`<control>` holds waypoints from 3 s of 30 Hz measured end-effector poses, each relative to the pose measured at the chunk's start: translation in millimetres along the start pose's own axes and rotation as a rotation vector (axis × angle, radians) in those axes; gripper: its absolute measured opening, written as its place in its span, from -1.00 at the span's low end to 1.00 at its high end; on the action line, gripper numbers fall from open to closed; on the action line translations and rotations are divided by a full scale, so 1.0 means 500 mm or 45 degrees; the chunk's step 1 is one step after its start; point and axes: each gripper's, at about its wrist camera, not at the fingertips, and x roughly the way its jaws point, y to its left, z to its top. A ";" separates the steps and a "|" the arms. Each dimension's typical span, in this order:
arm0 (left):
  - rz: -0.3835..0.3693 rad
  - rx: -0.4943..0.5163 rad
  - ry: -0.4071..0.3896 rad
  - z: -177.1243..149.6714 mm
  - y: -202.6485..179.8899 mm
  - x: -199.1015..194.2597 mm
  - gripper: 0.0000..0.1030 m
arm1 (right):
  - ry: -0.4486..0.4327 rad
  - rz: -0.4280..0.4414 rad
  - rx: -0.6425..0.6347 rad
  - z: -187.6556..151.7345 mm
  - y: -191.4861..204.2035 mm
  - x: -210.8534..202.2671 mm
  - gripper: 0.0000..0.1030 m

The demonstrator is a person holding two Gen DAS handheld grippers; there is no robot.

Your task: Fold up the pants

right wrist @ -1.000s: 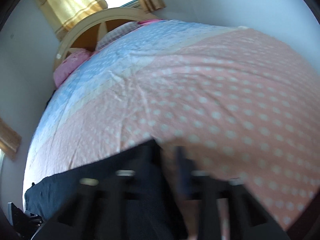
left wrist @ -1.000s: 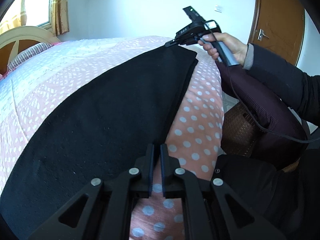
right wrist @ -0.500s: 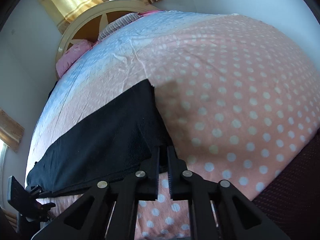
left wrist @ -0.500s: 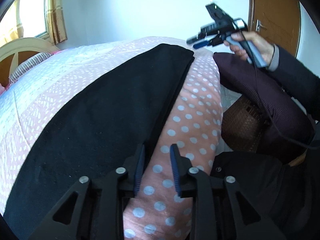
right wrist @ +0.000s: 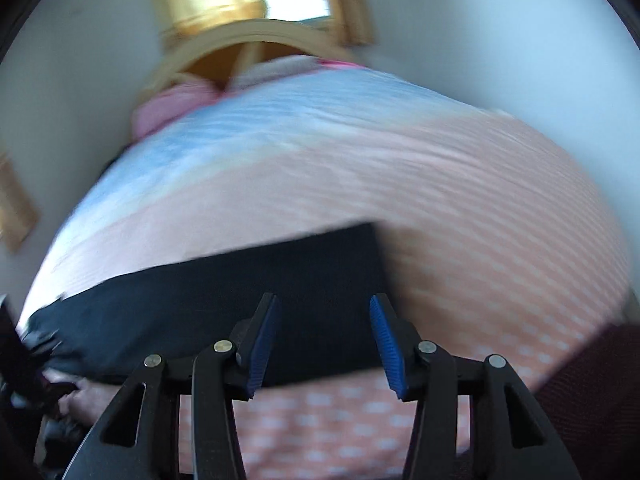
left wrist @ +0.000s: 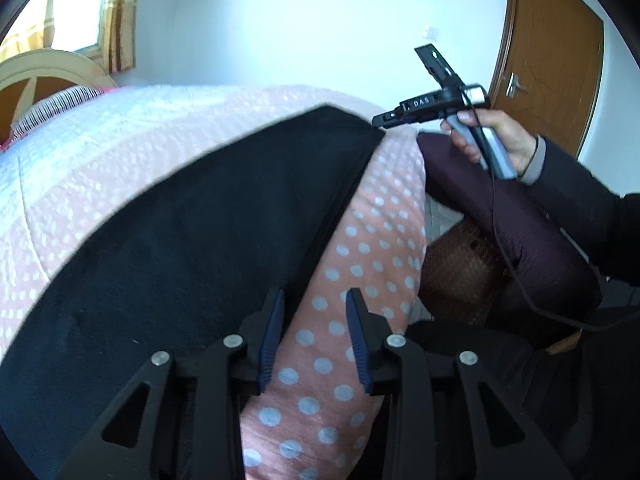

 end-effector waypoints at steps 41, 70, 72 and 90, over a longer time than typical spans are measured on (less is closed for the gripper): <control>0.533 -0.263 0.016 -0.214 0.168 -0.211 0.41 | 0.435 0.749 -0.471 0.021 0.595 0.202 0.00; 0.647 -0.364 -0.055 -0.291 0.219 -0.293 0.54 | 0.609 0.905 -0.128 0.028 0.760 0.408 -0.15; 0.654 -0.388 -0.066 -0.279 0.216 -0.293 0.54 | 0.551 0.883 -0.099 0.047 0.677 0.368 -0.15; 0.744 -0.435 -0.134 -0.163 0.192 -0.213 0.87 | 0.050 -0.003 0.424 -0.010 -0.145 0.026 0.24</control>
